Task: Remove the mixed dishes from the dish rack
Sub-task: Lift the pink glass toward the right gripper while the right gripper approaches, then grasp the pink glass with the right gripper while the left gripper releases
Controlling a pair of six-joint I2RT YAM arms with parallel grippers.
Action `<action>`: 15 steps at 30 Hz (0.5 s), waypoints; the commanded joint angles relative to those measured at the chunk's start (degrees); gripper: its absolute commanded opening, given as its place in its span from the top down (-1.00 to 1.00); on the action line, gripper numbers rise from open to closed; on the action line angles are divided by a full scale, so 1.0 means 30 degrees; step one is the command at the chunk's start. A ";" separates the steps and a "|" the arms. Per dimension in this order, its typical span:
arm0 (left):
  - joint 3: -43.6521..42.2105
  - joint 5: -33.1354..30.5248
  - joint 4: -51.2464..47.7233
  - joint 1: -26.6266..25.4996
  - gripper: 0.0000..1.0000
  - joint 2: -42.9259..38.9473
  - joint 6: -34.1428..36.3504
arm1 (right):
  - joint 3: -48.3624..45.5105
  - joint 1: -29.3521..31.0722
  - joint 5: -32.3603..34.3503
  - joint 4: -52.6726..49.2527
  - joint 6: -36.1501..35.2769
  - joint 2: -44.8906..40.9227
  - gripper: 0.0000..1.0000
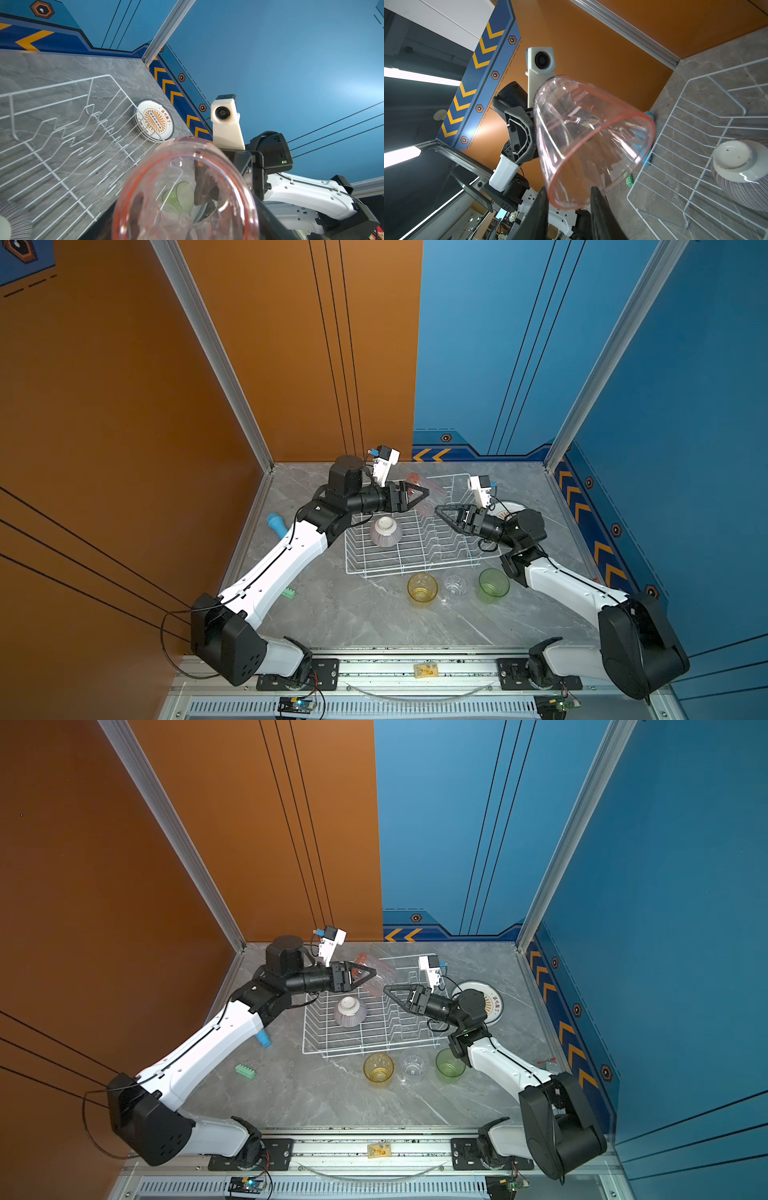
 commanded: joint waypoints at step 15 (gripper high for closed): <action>-0.0080 0.1391 0.3461 -0.1030 -0.10 0.0749 -0.1618 | 0.1888 0.0203 -0.0031 0.1598 -0.0134 -0.0009 0.52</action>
